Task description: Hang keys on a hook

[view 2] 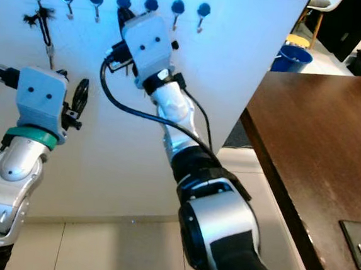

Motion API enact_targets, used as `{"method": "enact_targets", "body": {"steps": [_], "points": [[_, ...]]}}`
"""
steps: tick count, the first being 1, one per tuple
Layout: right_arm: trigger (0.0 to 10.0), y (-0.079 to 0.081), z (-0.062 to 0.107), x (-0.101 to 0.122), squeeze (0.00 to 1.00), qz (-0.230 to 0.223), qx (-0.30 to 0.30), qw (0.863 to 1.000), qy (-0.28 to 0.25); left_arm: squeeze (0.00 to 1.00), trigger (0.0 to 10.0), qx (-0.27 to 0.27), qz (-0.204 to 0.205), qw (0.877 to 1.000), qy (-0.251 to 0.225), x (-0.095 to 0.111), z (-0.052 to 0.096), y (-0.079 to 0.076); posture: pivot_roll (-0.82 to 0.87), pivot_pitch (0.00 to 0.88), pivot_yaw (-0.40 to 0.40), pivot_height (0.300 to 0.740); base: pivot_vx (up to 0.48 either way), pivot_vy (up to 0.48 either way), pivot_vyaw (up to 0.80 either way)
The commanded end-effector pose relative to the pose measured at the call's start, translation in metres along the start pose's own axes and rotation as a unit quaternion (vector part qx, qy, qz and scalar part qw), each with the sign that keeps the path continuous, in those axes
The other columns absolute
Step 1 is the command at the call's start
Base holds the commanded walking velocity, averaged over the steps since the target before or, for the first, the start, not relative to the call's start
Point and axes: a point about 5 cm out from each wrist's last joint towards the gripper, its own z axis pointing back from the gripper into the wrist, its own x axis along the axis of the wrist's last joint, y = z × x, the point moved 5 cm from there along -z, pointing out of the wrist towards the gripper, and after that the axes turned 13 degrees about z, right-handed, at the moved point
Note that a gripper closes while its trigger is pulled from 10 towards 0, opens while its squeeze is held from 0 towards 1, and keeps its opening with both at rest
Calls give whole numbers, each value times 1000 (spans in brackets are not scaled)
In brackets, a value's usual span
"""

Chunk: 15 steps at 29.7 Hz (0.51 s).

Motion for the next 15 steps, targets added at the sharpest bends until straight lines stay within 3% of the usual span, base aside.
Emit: {"method": "enact_targets", "body": {"steps": [1, 2, 3, 6, 10, 15], "points": [[10000, 11, -1, -3, 0, 3, 22, 1000, 12, 0, 10000, -3, -4, 1000, 10, -5, 3, -1, 173, 190, 47, 740, 0, 0, 0], [10000, 11, -1, -3, 0, 3, 22, 1000, 12, 0, 10000, -3, -4, 1000, 10, -5, 3, -1, 173, 190, 47, 740, 0, 0, 0], [10000, 18, -2, -1, 0, 42, 44, 998, 8, 0, 10000, -2, -4, 1000, 11, -5, 3, -1, 172, 191, 46, 740, 0, 0, 0], [10000, 19, -2, 0, 0, 50, 48, 998, 5, 0, 10000, -2, -3, 1000, 11, -5, 4, -1, 172, 191, 46, 740, 0, 0, 0], [10000, 9, -8, 18, 0, 97, 28, 994, -40, 0, 10000, -3, -2, 1000, 12, -5, 3, -1, 166, 193, 47, 740, 0, 0, 0], [10000, 7, -10, 27, 0, 112, 29, 991, -66, 0, 10000, -4, -2, 1000, 11, -5, 3, -2, 162, 192, 49, 740, 0, 0, 0]]}}
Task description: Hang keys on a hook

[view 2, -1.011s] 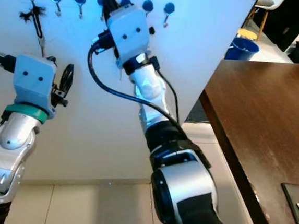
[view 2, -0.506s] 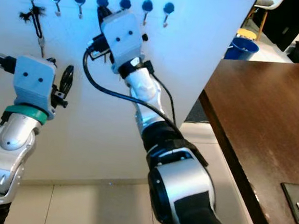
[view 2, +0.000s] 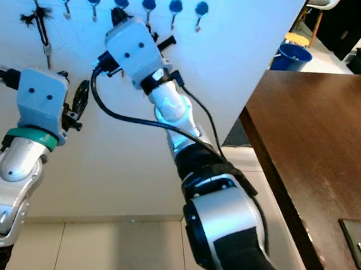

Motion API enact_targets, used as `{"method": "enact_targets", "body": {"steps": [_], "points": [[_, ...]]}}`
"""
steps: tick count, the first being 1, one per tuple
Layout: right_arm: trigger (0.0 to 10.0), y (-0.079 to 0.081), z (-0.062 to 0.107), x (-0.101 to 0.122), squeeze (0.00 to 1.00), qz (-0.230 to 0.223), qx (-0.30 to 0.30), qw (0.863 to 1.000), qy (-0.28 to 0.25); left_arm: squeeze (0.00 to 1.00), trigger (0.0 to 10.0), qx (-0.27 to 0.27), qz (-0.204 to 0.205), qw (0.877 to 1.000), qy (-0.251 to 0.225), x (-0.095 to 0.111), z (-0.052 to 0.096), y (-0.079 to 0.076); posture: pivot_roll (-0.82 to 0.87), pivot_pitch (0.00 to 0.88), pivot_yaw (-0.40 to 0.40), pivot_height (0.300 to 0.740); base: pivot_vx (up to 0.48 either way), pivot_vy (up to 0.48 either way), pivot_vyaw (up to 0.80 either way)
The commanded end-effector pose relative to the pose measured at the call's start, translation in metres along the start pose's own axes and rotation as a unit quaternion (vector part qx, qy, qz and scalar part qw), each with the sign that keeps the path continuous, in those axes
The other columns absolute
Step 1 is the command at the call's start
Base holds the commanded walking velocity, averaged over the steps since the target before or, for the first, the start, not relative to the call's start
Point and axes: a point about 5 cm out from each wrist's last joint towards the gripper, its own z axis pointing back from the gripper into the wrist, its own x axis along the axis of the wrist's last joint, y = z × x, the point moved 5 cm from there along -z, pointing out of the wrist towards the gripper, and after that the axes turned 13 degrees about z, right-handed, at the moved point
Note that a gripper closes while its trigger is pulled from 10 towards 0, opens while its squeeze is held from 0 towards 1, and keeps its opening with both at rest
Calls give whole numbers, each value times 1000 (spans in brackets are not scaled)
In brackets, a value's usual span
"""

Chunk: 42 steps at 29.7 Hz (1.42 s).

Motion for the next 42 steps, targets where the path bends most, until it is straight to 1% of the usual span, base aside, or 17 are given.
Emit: {"method": "enact_targets", "body": {"steps": [1, 7, 10, 12, 13, 14, 17, 19, 20, 24, 28, 29, 31, 32, 34, 38, 42], "points": [[10000, -1, -8, 18, 0, 17, 5, 999, -40, 0, 10000, -2, -2, 1000, 7, -3, 2, -1, 161, 192, 49, 740, 0, 0, 0], [10000, -1, -9, 26, 0, 34, 7, 997, -64, 0, 10000, -3, -2, 1000, 6, -3, 2, -1, 162, 190, 49, 740, 0, 0, 0], [10000, 3, -10, 30, 0, 81, 18, 994, -74, 0, 10000, -3, -2, 1000, 6, -3, 1, -1, 162, 189, 50, 740, 0, 0, 0], [10000, 5, -9, 28, 0, 90, 21, 993, -69, 0, 10000, -3, -2, 1000, 6, -3, 1, -1, 162, 189, 50, 740, 0, 0, 0], [10000, 9, -8, 21, 0, 87, 31, 994, -50, 0, 10000, -3, -2, 1000, 6, -3, 2, -2, 162, 188, 50, 740, 0, 0, 0], [10000, 9, -8, 21, 0, 87, 31, 994, -50, 0, 10000, -3, -2, 1000, 6, -3, 2, -2, 162, 188, 50, 740, 0, 0, 0], [10000, 25, 8, -12, 0, 56, 59, 996, 31, 0, 10000, -3, -2, 1000, 6, -3, 2, -1, 161, 187, 51, 740, 0, 0, 0], [10000, 27, 11, -16, 0, 53, 63, 996, 40, 0, 10000, -3, -2, 1000, 6, -3, 2, -1, 161, 187, 51, 740, 0, 0, 0], [10000, 29, 13, -19, 0, 38, 62, 996, 47, 0, 10000, -3, -2, 1000, 7, -4, 2, -1, 160, 185, 52, 740, 0, 0, 0], [10000, 28, 14, -19, 0, 37, 57, 997, 46, 0, 10000, -4, -2, 1000, 7, -4, 2, -2, 158, 181, 53, 740, 0, 0, 0], [10000, 9, 6, -8, 0, 72, 17, 997, 19, 0, 10000, -6, -1, 1000, 7, -4, 1, -4, 157, 178, 53, 740, 0, 0, 0], [10000, 9, 6, -8, 0, 72, 17, 997, 19, 0, 10000, -6, -1, 1000, 7, -4, 1, -4, 157, 178, 53, 740, 0, 0, 0], [10000, 1, 2, 3, 0, 97, -2, 995, -11, 0, 10000, -6, -1, 1000, 6, -5, 2, -4, 158, 171, 51, 740, 0, 0, 0], [10000, 1, 2, 3, 0, 97, -2, 995, -11, 0, 10000, -6, -1, 1000, 6, -5, 2, -4, 158, 171, 51, 740, 0, 0, 0], [10000, -2, 1, 11, 0, 130, -8, 991, -36, 0, 10000, -6, -1, 1000, 7, -5, 2, -3, 157, 169, 52, 740, 0, 0, 0], [10000, -1, 0, 18, 0, 161, 0, 985, -57, 0, 10000, -6, 0, 1000, 6, -5, 2, -4, 154, 165, 50, 740, 0, 0, 0], [10000, -1, -1, 19, 0, 179, -1, 982, -63, 0, 10000, -6, 0, 1000, 6, -5, 2, -4, 155, 163, 50, 740, 0, 0, 0]]}}
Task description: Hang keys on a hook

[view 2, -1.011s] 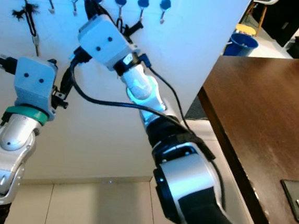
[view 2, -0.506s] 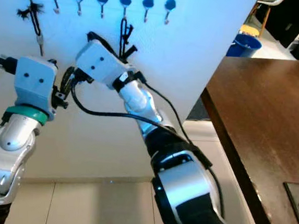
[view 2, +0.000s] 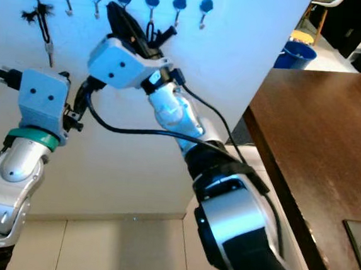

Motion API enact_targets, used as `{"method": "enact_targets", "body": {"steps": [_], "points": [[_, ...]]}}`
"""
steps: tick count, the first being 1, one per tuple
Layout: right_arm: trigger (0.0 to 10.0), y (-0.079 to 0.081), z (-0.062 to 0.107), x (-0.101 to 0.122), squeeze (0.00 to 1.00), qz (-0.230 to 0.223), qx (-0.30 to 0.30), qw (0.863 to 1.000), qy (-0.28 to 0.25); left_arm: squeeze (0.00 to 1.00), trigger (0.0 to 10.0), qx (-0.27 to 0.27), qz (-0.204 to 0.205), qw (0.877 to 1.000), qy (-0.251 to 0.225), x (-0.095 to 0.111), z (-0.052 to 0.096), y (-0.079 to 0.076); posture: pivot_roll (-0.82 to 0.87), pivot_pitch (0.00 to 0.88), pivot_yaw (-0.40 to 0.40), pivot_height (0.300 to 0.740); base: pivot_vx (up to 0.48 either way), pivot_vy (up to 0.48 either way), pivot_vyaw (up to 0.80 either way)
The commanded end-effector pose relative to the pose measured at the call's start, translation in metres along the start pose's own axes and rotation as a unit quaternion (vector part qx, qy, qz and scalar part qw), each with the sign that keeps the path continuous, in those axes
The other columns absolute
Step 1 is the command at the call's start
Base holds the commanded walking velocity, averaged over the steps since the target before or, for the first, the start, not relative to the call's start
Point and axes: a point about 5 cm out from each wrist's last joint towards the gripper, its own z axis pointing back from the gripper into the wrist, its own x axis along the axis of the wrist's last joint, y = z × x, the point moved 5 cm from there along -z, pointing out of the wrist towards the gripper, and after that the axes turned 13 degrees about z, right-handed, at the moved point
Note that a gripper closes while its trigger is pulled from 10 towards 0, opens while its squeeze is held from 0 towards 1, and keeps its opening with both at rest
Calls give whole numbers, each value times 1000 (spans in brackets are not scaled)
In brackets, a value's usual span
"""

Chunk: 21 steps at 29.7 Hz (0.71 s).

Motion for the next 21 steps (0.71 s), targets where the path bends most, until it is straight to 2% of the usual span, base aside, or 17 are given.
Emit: {"method": "enact_targets", "body": {"steps": [1, 3, 4, 10, 16, 21], "points": [[10000, -5, -5, 5, 0, 28, -6, 999, -14, 0, 10000, -4, -1, 1000, 6, -5, 2, -2, 155, 163, 50, 740, 0, 0, 0], [10000, -5, -6, 4, 0, 39, -6, 999, -11, 0, 10000, -4, -1, 1000, 7, -5, 2, -2, 155, 163, 50, 740, 0, 0, 0], [10000, -4, -7, -2, 0, 62, 2, 998, 6, 0, 10000, -3, -1, 1000, 7, -5, 2, -2, 155, 163, 51, 740, 0, 0, 0], [10000, -2, -8, -7, 0, 80, 9, 997, 20, 0, 10000, -3, -2, 1000, 6, -4, 2, -2, 157, 167, 50, 740, 0, 0, 0], [10000, -4, -10, -3, 0, 84, 4, 996, 11, 0, 10000, -3, -2, 1000, 8, -5, 2, -1, 157, 167, 50, 740, 0, 0, 0], [10000, 2, -9, -5, 0, 76, 16, 997, 16, 0, 10000, -3, -2, 1000, 7, -4, 2, -1, 157, 176, 51, 740, 0, 0, 0]]}}
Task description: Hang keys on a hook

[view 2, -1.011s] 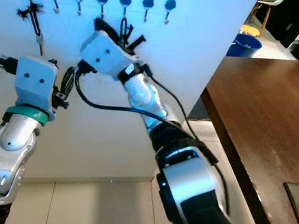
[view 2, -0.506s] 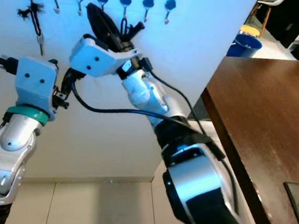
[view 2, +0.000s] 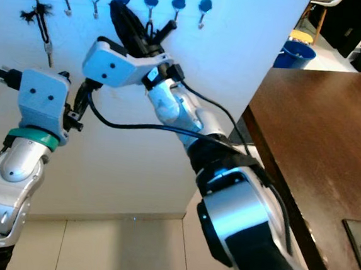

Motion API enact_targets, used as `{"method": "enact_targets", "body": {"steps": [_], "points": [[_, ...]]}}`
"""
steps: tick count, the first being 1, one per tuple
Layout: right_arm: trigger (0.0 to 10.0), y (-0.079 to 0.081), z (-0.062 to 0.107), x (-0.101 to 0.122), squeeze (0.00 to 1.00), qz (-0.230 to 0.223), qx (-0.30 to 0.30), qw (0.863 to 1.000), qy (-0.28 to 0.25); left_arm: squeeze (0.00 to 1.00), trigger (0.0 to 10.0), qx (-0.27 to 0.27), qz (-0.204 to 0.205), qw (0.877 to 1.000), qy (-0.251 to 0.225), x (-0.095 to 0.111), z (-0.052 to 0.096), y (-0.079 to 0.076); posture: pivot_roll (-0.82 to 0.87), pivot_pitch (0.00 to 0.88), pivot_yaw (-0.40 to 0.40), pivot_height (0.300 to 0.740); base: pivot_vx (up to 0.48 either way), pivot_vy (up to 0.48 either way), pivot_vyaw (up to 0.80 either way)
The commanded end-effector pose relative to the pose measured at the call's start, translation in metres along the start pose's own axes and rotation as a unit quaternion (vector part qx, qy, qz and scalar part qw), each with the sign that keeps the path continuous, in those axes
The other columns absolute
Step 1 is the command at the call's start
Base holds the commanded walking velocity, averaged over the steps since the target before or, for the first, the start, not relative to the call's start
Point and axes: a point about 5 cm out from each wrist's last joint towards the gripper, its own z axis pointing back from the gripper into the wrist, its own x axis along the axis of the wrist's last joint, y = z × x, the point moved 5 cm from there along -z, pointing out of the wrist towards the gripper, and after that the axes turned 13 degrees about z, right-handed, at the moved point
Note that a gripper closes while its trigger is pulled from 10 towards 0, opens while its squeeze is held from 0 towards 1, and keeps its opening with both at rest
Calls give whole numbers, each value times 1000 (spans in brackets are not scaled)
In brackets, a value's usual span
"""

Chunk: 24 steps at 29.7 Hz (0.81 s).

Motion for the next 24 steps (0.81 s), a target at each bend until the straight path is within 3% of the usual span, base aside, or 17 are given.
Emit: {"method": "enact_targets", "body": {"steps": [1, 6, 19, 22, 24], "points": [[10000, 2, -4, 7, 0, 3, 7, 1000, -12, 0, 10000, -3, -2, 1000, 8, -4, 2, -1, 157, 176, 51, 740, 0, 0, 0], [10000, 12, -2, 7, 0, -7, 30, 1000, -6, 0, 10000, -2, -3, 1000, 7, -4, 2, -1, 160, 177, 49, 740, 0, 0, 0], [10000, 17, 5, 3, 0, -43, 26, 999, 9, 0, 10000, -2, -3, 1000, 8, -4, 1, 0, 155, 184, 53, 740, 0, 0, 0], [10000, 17, 7, 1, 0, -73, 20, 997, 18, 0, 10000, -2, -3, 1000, 8, -4, 1, 0, 157, 184, 52, 740, 0, 0, 0], [10000, 20, 11, -5, 0, -147, 9, 988, 51, 0, 10000, -2, -4, 1000, 8, -4, 1, 0, 156, 184, 53, 740, 0, 0, 0]]}}
